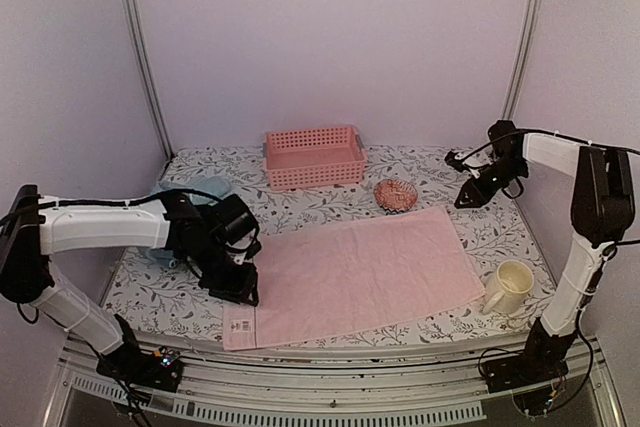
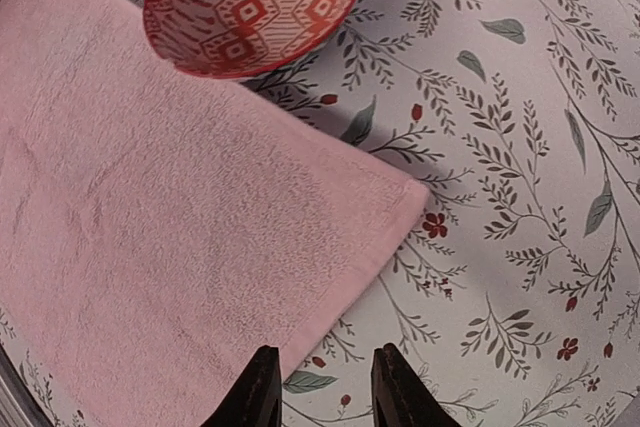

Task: Roll the towels
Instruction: Smooth out the towel at the center of the board, then pick up the towel from the center of the board, then fold the towel at the center of the board, then adjust the towel at the center of the board, then move the towel to the center of the board.

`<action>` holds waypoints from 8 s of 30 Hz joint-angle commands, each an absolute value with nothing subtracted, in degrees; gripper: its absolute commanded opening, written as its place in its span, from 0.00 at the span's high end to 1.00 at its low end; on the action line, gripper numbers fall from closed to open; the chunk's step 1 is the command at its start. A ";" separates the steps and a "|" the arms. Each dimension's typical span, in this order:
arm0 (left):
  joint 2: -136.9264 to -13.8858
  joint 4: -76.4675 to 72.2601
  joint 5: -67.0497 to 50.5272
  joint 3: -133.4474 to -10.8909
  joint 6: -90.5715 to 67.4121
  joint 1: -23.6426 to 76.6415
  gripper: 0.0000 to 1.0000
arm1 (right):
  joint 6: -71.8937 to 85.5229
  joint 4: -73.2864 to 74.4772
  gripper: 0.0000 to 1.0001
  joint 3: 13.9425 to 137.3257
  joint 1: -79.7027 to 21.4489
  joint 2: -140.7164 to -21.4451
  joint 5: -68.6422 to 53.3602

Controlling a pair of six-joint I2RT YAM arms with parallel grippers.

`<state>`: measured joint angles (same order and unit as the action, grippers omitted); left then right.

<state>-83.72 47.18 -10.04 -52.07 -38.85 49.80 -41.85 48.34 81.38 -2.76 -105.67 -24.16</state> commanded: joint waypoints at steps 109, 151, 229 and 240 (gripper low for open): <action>-65.13 -11.39 -11.67 -28.71 -17.60 17.29 1.00 | -29.06 33.84 0.98 86.80 1.34 -111.44 -37.70; -64.73 19.35 -18.93 -37.20 -23.57 17.34 0.96 | -54.38 44.12 0.98 61.75 6.13 -93.56 -40.41; -81.35 39.08 -12.88 -46.82 -28.88 24.06 0.64 | -43.40 46.46 0.61 73.84 -1.32 -110.99 -25.39; -84.59 30.29 -15.35 -42.43 -29.34 24.11 0.76 | -40.97 48.00 0.68 75.71 -3.16 -114.27 -25.12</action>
<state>-83.50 35.05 -14.33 -44.21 -29.02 24.32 -42.61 46.65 73.95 -2.35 -112.31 -26.04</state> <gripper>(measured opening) 0.273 0.357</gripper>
